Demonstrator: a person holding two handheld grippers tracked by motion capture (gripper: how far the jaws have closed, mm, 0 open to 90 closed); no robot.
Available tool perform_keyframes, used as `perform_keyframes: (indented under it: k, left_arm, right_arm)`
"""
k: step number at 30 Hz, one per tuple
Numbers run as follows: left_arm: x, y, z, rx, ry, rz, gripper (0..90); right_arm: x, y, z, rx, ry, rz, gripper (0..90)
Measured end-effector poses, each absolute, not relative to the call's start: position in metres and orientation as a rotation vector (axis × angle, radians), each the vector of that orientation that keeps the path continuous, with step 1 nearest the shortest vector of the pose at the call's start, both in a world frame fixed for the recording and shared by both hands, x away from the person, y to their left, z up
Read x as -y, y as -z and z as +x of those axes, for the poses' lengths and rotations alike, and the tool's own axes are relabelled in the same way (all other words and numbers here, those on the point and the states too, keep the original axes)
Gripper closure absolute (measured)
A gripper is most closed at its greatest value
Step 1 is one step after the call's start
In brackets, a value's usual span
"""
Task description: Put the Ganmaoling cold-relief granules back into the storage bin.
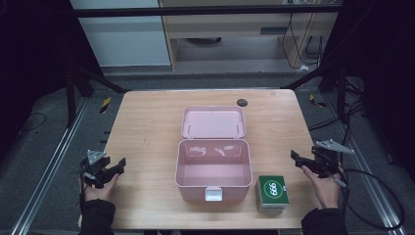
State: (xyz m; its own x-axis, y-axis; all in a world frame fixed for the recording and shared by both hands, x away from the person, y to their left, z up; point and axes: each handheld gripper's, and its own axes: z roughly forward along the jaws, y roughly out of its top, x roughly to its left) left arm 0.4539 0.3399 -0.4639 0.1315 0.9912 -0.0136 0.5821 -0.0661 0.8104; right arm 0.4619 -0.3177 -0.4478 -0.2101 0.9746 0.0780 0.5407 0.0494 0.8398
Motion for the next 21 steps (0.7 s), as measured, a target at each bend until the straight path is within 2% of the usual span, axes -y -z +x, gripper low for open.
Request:
perform_keyframes:
  k: [2, 5, 10, 21]
  left_arm:
    - [-0.34, 0.463, 0.453, -1.523, -0.762, 1.732, 40.0]
    - [-0.34, 0.464, 0.45, -1.507, -0.726, 1.736, 46.3]
    - [-0.337, 0.464, 0.449, -1.505, -0.708, 1.772, 51.4]
    - [-0.333, 0.463, 0.449, -1.52, -0.709, 1.826, 55.0]
  right_arm:
    - [0.318, 0.444, 0.459, -1.813, -1.055, 1.504, 18.2]
    - [0.313, 0.43, 0.449, -1.876, -1.053, 1.471, 20.2]
    - [0.296, 0.42, 0.443, -1.983, -1.012, 1.431, 19.4]
    - [0.264, 0.396, 0.428, -2.085, -1.009, 1.376, 19.1]
